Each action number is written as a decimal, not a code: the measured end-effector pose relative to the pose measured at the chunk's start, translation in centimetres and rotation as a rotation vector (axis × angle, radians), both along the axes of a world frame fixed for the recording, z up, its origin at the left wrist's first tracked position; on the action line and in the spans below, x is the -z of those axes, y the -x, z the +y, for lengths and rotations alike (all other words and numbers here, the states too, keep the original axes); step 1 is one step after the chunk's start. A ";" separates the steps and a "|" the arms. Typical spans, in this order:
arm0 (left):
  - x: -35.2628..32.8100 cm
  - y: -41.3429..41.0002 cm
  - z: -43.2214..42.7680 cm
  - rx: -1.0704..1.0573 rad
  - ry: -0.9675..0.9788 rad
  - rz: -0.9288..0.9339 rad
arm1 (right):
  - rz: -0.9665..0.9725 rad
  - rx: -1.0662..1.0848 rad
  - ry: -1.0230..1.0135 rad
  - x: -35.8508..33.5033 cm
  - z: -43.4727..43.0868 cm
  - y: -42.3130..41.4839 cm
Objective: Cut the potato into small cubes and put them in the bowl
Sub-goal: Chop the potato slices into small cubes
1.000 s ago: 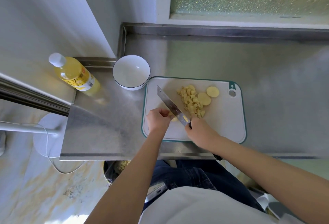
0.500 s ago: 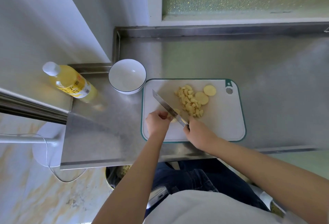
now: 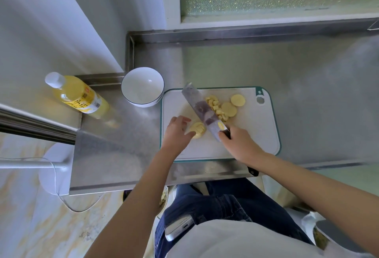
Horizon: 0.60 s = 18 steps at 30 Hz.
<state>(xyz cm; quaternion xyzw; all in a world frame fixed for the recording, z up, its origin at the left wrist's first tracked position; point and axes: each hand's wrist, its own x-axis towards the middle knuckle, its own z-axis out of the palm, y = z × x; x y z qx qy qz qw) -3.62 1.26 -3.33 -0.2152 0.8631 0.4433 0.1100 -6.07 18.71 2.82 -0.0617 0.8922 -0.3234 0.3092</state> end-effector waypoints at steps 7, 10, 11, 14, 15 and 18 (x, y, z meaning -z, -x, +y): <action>-0.9 2.1 0.5 0.617 0.309 -0.057 | -0.049 0.094 -0.029 0.7 1.4 1.2; -0.9 2.5 0.7 0.716 0.428 -0.028 | -0.059 0.086 -0.020 0.9 1.7 1.2; -0.8 2.6 0.6 0.723 0.423 -0.020 | -0.062 0.081 -0.022 0.9 1.8 1.1; -0.5 2.7 0.3 0.693 0.379 -0.016 | -0.072 0.069 -0.039 1.1 1.9 1.0; -0.4 2.6 0.3 0.654 0.367 -0.018 | -0.074 0.073 -0.041 1.1 2.0 1.0; -0.2 2.3 0.6 0.420 0.315 -0.010 | -0.083 0.082 -0.036 1.1 2.0 1.0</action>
